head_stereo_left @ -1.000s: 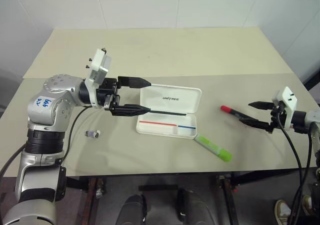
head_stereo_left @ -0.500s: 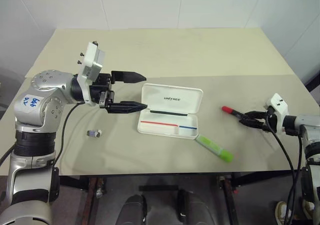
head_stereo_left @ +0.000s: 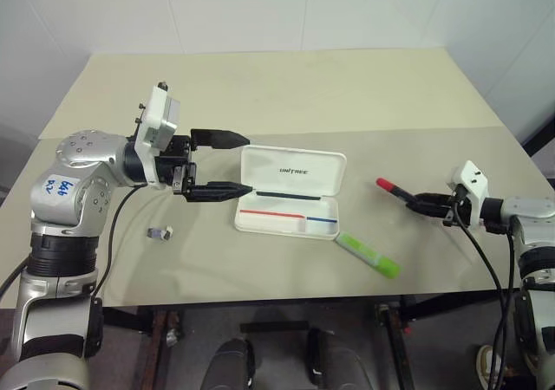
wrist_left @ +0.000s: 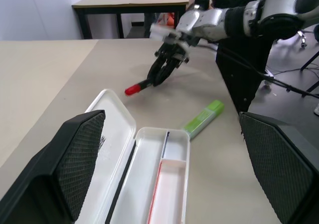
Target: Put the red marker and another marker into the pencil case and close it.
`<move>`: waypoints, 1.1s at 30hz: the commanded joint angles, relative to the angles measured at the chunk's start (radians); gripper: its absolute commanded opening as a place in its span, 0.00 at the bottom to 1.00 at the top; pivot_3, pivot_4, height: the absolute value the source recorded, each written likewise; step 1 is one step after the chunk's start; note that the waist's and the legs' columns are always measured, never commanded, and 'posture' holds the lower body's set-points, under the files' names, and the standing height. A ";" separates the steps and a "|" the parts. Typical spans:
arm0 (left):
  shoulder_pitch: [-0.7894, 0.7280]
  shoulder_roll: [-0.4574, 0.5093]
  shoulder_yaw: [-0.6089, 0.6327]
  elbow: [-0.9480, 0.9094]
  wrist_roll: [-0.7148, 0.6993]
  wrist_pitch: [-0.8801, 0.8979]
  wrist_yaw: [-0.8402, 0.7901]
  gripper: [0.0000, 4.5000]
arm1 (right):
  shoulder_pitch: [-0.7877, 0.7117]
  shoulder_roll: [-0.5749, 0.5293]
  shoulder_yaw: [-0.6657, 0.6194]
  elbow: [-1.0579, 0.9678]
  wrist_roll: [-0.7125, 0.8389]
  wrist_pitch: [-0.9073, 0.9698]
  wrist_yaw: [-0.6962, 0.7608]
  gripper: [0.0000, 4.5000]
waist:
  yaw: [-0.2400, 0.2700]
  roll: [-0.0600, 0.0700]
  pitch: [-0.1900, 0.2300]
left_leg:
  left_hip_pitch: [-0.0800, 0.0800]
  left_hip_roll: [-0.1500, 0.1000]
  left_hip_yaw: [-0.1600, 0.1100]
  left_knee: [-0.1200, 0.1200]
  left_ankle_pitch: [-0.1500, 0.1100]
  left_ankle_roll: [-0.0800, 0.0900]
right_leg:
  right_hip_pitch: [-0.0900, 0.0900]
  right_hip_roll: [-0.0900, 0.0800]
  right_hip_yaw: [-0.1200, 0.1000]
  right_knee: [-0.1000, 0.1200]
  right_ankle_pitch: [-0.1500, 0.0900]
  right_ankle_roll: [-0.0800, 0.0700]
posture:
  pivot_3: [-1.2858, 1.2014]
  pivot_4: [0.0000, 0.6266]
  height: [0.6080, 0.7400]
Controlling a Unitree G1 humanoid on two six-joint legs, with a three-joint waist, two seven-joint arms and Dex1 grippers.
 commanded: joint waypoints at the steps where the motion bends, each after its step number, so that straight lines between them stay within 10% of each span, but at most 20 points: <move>1: 0.037 0.023 0.015 0.043 0.037 -0.044 0.002 1.00 | 0.085 -0.020 -0.029 -0.355 0.111 0.129 0.049 0.14 | -0.001 0.000 0.000 | 0.000 0.001 0.000 0.000 0.000 -0.001 | 0.000 0.000 0.000 0.000 0.000 0.000 | 0.52 0.24 1.00; 12: 0.158 0.043 0.018 0.081 0.089 -0.137 -0.027 1.00 | 0.238 0.091 0.080 -1.030 0.298 0.491 -0.038 0.14 | 0.010 0.000 0.000 | -0.001 0.003 0.002 0.000 -0.004 0.000 | -0.002 0.000 -0.001 -0.002 -0.001 -0.001 | 0.52 0.24 1.00; 33: 0.265 0.034 0.052 -0.080 0.039 -0.093 0.048 1.00 | -0.083 0.376 0.330 -0.556 0.027 0.187 -0.040 0.14 | 0.006 -0.001 0.000 | -0.014 0.003 0.005 0.001 -0.004 0.001 | -0.017 0.001 0.001 0.007 -0.001 -0.003 | 0.52 0.24 1.00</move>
